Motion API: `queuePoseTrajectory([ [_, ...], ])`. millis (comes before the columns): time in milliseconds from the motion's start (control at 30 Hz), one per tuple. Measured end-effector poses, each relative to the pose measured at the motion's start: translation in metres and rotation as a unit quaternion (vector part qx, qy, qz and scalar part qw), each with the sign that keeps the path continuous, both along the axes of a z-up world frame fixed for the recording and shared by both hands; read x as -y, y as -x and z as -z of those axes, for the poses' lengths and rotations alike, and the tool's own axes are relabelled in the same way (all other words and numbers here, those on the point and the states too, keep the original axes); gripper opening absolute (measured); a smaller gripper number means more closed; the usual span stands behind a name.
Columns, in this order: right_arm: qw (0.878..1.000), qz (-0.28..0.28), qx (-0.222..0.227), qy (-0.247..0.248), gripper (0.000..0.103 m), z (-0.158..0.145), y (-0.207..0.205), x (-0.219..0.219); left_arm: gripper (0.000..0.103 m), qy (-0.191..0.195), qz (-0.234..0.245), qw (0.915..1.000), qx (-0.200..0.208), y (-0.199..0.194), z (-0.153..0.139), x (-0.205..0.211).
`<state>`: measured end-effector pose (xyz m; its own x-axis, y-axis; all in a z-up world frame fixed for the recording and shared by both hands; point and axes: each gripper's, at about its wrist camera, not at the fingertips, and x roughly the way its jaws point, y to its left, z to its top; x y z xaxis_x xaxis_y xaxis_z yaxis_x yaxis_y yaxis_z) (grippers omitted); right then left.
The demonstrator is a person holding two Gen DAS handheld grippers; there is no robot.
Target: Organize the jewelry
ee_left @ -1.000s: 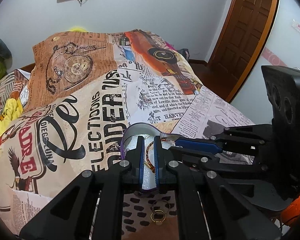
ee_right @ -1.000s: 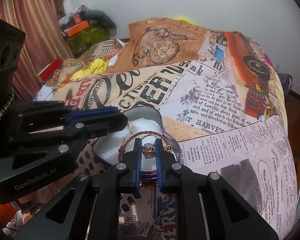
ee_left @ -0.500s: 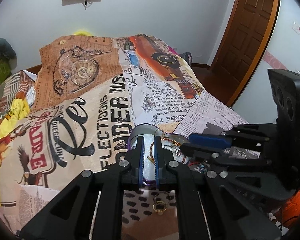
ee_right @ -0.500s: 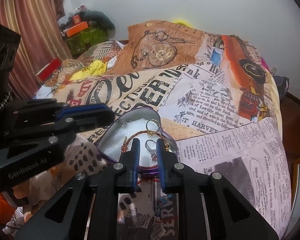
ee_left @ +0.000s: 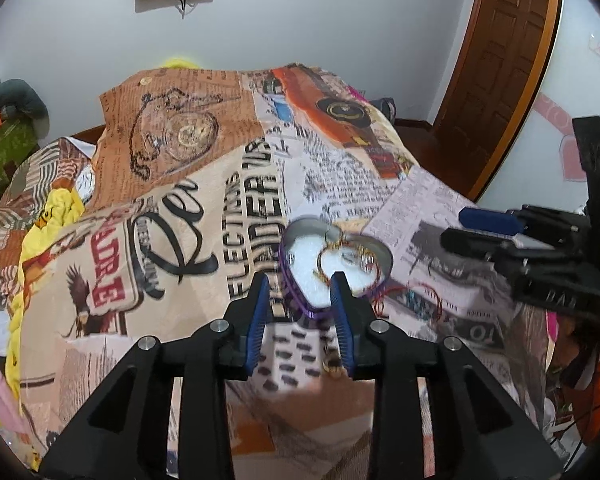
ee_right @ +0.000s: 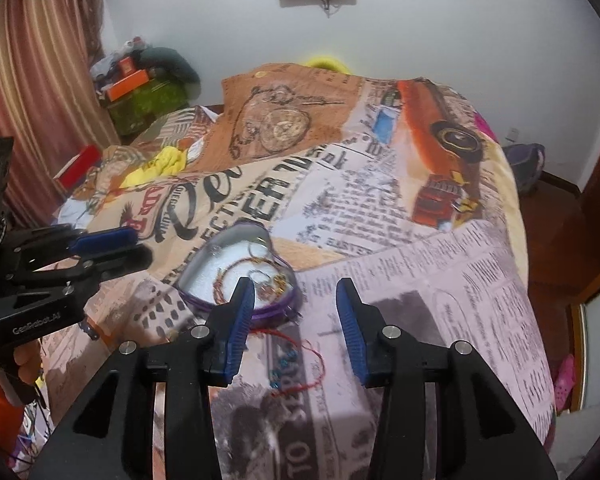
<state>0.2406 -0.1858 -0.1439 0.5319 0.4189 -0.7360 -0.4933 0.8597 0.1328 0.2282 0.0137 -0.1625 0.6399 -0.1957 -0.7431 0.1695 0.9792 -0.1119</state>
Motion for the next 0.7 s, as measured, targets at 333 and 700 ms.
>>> queuePoseTrajectory([
  [333, 0.999, 0.004, -0.047, 0.01, 0.039, 0.028, 0.014, 0.013, 0.031, 0.005, 0.011, 0.9991, -0.042, 0.015, 0.024, 0.01],
  [700, 0.996, -0.028, -0.082, 0.028, 0.039, 0.055, 0.016, -0.007, 0.031, 0.014, 0.033, 0.9967, -0.072, 0.01, 0.046, 0.026],
])
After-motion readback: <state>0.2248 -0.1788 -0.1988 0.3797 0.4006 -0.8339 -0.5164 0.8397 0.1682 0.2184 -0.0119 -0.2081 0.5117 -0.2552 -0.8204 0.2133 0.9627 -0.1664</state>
